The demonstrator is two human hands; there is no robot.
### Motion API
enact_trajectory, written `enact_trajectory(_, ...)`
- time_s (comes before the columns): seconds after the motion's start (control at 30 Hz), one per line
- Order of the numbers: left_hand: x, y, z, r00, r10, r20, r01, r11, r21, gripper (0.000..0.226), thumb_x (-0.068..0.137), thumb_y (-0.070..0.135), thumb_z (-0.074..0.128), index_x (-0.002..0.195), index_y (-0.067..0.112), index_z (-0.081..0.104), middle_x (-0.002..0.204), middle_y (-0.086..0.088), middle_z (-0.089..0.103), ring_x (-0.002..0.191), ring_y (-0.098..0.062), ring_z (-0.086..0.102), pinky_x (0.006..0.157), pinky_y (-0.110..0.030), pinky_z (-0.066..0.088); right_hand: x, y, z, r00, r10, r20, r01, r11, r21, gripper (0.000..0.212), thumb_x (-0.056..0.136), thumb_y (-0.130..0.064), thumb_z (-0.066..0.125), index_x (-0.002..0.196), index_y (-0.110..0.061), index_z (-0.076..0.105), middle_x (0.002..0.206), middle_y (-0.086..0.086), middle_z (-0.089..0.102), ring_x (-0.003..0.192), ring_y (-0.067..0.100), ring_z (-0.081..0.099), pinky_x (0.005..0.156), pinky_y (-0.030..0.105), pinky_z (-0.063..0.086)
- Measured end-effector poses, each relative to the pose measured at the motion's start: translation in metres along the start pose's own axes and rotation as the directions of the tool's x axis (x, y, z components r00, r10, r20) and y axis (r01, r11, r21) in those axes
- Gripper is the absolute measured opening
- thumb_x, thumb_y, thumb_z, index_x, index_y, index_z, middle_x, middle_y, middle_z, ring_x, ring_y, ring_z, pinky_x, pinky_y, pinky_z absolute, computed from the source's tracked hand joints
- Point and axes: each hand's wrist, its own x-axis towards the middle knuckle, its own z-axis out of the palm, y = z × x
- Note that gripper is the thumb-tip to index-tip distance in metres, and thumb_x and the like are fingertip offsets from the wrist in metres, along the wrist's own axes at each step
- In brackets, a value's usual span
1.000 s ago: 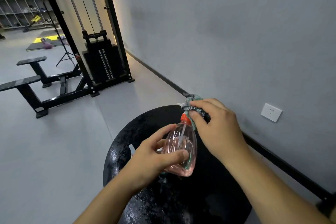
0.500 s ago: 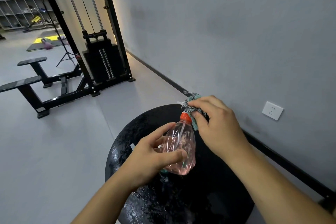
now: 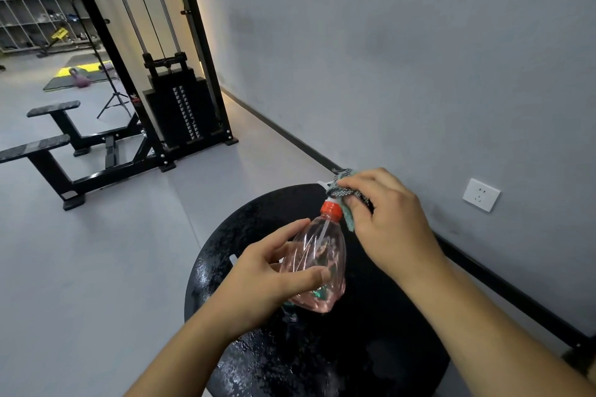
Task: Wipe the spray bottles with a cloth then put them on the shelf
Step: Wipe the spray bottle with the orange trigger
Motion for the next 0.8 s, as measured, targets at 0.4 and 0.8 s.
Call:
enact_trajectory(0.4,-0.002,0.006,-0.001,1.0,0.017,-0.021,-0.017,1.0,-0.005,0.082,0.073,0.02,0.094,0.145,0.04,0.06,0.121,0.0,0.079,0.106,-0.022,0.078,0.096,-0.041,0.063,0.002,0.004,-0.004,0.999,-0.013,-0.04,0.011,0.999,-0.042,0.03,0.096,-0.02,0.07,0.124,-0.03,0.073,0.125,-0.017,0.058,0.12,0.005,0.047,0.092,0.006,0.035)
enact_trajectory(0.8,-0.003,0.004,-0.003,0.999,0.018,-0.027,-0.018,1.0,-0.024,0.079,0.077,0.014,0.091,0.146,0.036,0.059,0.121,-0.001,0.079,0.107,-0.022,0.078,0.093,-0.037,0.063,-0.004,-0.004,0.006,0.998,-0.054,-0.022,0.053,0.997,-0.054,0.037,0.098,-0.007,0.064,0.133,-0.019,0.07,0.134,-0.008,0.063,0.128,0.003,0.05,0.102,-0.005,0.026)
